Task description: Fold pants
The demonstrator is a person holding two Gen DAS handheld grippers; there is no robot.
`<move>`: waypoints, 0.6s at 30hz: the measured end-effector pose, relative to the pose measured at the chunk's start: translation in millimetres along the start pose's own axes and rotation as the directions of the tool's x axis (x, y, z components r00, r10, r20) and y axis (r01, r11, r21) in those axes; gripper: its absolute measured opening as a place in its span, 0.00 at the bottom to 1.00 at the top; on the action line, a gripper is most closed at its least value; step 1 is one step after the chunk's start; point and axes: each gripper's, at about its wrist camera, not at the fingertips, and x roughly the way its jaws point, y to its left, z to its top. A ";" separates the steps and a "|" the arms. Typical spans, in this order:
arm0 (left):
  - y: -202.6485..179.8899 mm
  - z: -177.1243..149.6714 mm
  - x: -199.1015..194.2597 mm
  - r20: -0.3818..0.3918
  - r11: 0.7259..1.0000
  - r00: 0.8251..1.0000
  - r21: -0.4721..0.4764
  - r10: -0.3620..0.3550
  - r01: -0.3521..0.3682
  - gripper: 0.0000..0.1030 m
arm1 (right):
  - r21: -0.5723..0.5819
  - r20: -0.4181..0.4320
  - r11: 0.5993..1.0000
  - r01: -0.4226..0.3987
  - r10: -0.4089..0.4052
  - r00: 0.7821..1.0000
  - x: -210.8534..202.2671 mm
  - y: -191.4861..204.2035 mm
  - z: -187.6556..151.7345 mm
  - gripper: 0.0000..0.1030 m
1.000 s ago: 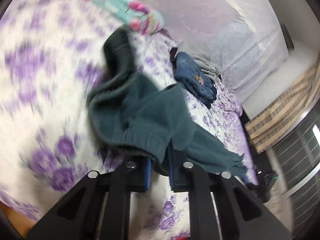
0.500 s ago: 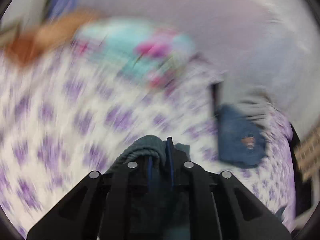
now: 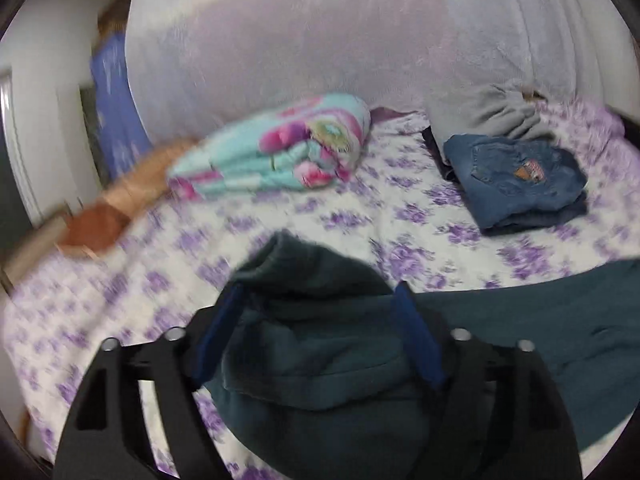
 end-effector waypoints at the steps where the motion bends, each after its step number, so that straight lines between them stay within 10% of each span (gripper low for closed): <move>1: -6.0 -3.7 1.1 0.012 1.000 1.000 0.026 0.010 -0.011 0.82 | -0.005 -0.002 1.000 0.009 -0.009 1.000 0.2 1.1 -0.2 0.96; 6: -11.1 -15.7 24.7 -0.085 0.999 0.996 0.033 0.018 -0.015 0.95 | -0.010 0.003 0.999 0.045 -0.045 0.999 -5.7 4.8 4.8 0.96; 18: 41.4 -37.2 52.5 -0.227 0.936 0.956 -0.337 -0.186 0.102 0.95 | 0.004 0.032 0.966 0.259 -0.259 0.965 -25.5 -26.3 85.4 0.96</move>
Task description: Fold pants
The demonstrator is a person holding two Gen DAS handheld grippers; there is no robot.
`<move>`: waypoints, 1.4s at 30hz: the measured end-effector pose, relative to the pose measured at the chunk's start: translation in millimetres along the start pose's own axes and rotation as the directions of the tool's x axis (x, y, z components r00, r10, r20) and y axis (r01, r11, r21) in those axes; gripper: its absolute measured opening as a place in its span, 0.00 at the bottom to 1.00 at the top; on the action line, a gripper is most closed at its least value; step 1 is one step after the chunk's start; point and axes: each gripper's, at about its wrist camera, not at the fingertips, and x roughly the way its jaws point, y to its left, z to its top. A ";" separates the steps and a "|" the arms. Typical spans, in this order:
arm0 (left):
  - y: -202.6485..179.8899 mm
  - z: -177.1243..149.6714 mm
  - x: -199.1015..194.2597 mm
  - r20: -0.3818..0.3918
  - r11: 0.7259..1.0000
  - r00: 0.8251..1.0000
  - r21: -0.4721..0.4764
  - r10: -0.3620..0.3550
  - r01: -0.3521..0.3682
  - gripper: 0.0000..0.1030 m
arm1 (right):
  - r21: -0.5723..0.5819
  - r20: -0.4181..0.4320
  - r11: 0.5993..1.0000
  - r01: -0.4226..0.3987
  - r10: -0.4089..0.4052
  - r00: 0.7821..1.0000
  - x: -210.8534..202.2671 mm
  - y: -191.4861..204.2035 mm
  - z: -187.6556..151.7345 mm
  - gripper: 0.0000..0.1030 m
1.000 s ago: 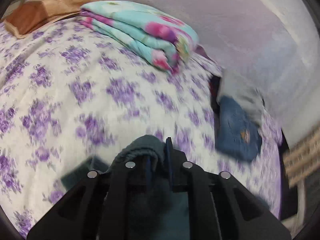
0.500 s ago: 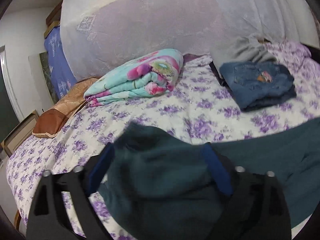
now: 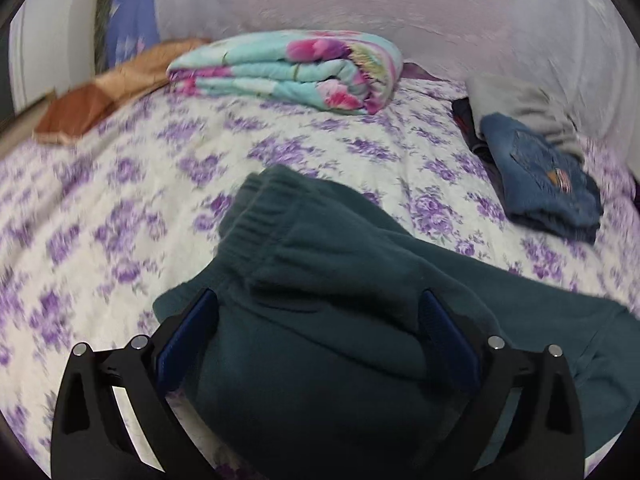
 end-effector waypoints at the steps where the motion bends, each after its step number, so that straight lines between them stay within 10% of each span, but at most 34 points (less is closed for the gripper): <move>1: 1.9 0.6 0.8 -0.006 1.000 1.000 -0.015 -0.011 0.011 0.95 | 0.005 -0.022 1.000 0.002 -0.002 1.000 8.2 -3.5 3.8 0.96; 10: 2.2 0.3 2.9 -0.016 1.000 1.000 -0.020 -0.016 0.016 0.95 | 0.020 -0.272 0.999 0.034 -0.028 0.962 110.1 -18.6 15.5 0.77; 11: 2.6 0.2 3.0 -0.017 1.000 1.000 -0.021 -0.019 0.018 0.95 | -0.013 -0.256 0.999 0.053 -0.055 0.965 112.8 -15.8 11.4 0.65; 12: 3.0 0.1 3.2 -0.018 1.000 1.000 -0.023 -0.021 0.020 0.95 | -0.042 -0.238 0.998 0.045 -0.054 0.970 110.0 -10.4 10.2 0.22; 13: 3.5 0.6 3.7 -0.019 0.999 1.000 -0.024 -0.022 0.022 0.95 | -0.034 -0.246 0.999 0.009 -0.017 0.969 108.0 -8.6 11.3 0.06; 18: 4.9 1.6 4.3 -0.018 0.999 0.999 -0.034 -0.033 0.032 0.96 | -0.134 -0.076 0.988 -0.082 0.072 0.994 61.4 41.5 53.8 0.06; 22: 10.0 1.7 1.5 -0.008 0.996 0.998 -0.067 -0.059 0.058 0.96 | -0.218 0.074 0.953 -0.211 0.232 0.970 -0.4 79.5 84.8 0.06; 27: 17.2 2.0 0.3 0.000 0.988 0.995 -0.113 -0.102 0.101 0.95 | -0.383 0.107 0.873 -0.302 0.367 0.924 -87.6 72.3 7.3 0.10; 30: 17.5 2.3 0.3 0.000 0.988 0.995 -0.114 -0.104 0.103 0.95 | -0.494 -0.049 0.835 -0.244 0.253 0.966 -94.7 52.1 -68.5 0.27; 42: 18.5 1.0 0.3 0.000 0.985 0.994 -0.130 -0.111 0.110 0.95 | 0.022 -0.073 0.982 -0.188 0.189 0.979 -62.3 -25.4 -68.3 0.32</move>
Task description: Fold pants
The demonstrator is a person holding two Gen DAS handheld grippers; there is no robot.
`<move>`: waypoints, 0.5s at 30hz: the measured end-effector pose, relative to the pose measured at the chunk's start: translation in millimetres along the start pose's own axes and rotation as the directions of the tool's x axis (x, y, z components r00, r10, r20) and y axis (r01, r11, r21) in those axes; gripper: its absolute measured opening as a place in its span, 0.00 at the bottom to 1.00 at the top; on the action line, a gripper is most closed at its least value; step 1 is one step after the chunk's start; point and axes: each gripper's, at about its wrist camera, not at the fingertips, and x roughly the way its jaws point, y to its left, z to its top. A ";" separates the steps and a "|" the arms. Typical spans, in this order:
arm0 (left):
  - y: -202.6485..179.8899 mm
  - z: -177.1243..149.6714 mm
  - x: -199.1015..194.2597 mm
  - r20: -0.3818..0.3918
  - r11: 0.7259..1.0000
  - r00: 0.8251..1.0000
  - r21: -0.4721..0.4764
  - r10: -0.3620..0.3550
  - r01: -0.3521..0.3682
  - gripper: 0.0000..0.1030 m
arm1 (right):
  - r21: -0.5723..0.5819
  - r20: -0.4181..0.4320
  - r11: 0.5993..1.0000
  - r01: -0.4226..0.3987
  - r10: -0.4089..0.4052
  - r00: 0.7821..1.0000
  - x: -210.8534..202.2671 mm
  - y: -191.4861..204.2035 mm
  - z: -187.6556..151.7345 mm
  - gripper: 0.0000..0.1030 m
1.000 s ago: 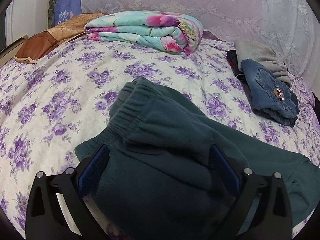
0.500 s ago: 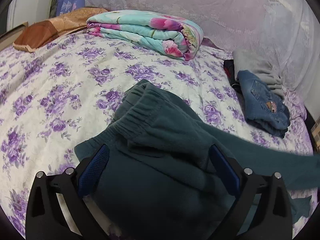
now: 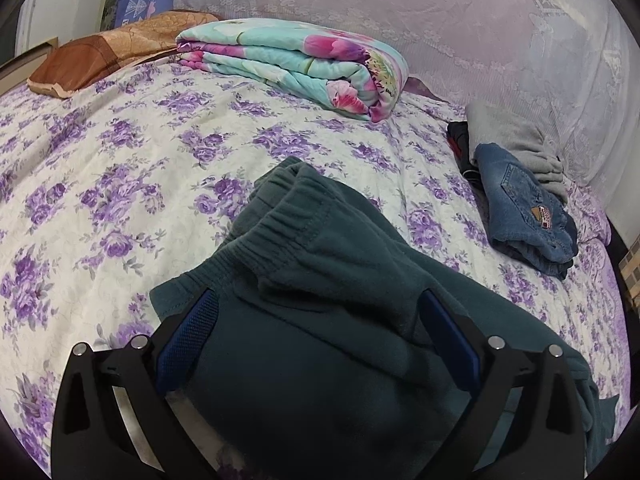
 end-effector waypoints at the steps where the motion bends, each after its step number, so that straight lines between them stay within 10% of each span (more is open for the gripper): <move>1: 0.7 -0.3 -0.3 0.001 1.000 1.000 -0.004 -0.003 0.003 0.95 | 0.016 -0.011 1.000 -0.008 0.008 1.000 1.9 -2.1 -3.9 0.32; 10: -2.3 -1.4 0.8 -0.001 1.000 1.000 0.015 0.018 -0.018 0.95 | 0.167 -0.087 0.973 -0.158 0.174 0.981 7.9 -1.7 -31.0 0.64; 11: -1.7 -1.3 1.0 -0.001 1.000 1.000 0.012 0.016 -0.016 0.95 | 0.116 -0.122 0.987 -0.109 0.123 0.985 18.9 6.2 -30.9 0.59; 13: -1.5 -1.3 0.7 0.000 1.000 1.000 0.009 0.013 -0.013 0.95 | 0.023 -0.187 0.999 -0.041 0.045 0.981 43.2 20.3 -32.3 0.10; 15: -1.6 -1.3 0.9 -0.001 1.000 1.000 0.010 0.015 -0.015 0.95 | -0.005 -0.186 0.999 -0.049 0.047 0.981 52.3 30.1 -21.7 0.06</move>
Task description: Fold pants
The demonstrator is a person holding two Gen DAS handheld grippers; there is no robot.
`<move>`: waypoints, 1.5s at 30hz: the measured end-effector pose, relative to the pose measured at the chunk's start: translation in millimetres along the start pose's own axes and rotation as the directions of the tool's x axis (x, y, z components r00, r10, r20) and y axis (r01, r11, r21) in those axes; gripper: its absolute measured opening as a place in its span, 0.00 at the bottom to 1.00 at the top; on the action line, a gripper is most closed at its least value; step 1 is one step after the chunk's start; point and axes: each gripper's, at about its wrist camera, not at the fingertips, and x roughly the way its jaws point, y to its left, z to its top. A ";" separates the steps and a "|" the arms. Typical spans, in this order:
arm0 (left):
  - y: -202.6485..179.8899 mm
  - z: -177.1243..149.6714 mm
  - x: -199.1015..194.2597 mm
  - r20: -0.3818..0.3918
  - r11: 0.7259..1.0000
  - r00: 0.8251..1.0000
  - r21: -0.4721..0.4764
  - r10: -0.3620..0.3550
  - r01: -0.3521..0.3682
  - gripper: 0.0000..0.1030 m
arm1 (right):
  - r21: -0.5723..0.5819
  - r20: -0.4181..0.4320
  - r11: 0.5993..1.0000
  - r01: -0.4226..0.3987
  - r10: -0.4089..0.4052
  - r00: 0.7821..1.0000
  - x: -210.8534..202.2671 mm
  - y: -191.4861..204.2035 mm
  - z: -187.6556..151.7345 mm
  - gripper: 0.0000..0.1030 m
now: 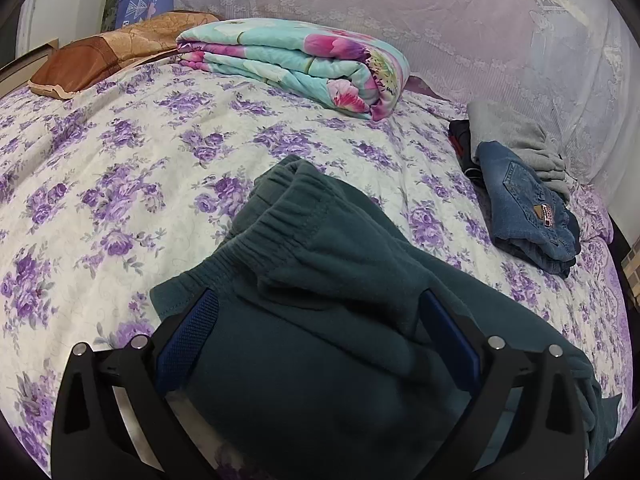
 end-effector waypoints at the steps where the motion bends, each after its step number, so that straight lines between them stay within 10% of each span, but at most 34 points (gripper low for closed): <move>1: 0.1 0.1 0.0 0.000 1.000 1.000 0.001 0.001 -0.001 0.95 | -0.045 0.033 0.999 0.015 -0.013 0.999 -4.2 9.4 11.6 0.06; 7: 3.0 1.8 -5.8 0.032 1.000 0.999 -0.017 -0.002 0.003 0.95 | -0.195 0.398 0.968 0.161 -0.072 0.915 -56.0 55.3 161.5 0.06; 11: 4.2 3.5 -4.5 0.032 0.999 0.999 -0.033 -0.007 0.008 0.95 | -0.127 0.479 0.946 0.299 -0.205 0.853 -22.9 24.9 228.0 0.06; 19: 2.9 6.4 -0.8 0.023 1.000 1.000 -0.023 -0.008 0.009 0.95 | 0.151 0.200 0.968 0.201 -0.229 0.953 101.9 -102.4 199.2 0.06; 26: -0.8 6.3 1.8 0.023 1.000 1.000 -0.008 0.018 -0.018 0.95 | 0.153 0.308 0.988 0.012 -0.060 0.949 73.8 -96.3 187.2 0.10; 40: 1.8 5.6 2.2 0.020 1.000 1.000 -0.024 0.005 -0.004 0.96 | 0.124 0.335 0.992 -0.001 -0.041 0.941 48.5 -89.5 170.6 0.11; 41: 2.1 5.7 2.5 0.020 1.000 1.000 -0.024 0.005 -0.004 0.96 | 0.131 0.324 0.991 0.017 -0.059 0.944 48.8 -89.6 170.9 0.23; 42: 1.8 5.8 2.4 0.020 1.000 1.000 -0.026 0.004 -0.003 0.95 | 0.148 0.318 0.989 0.021 -0.067 0.946 49.6 -91.5 172.9 0.59; 45: 1.7 5.9 2.7 0.019 1.000 1.000 -0.025 0.005 -0.004 0.96 | 0.199 0.361 0.980 0.003 -0.076 0.930 42.6 -98.0 181.7 0.71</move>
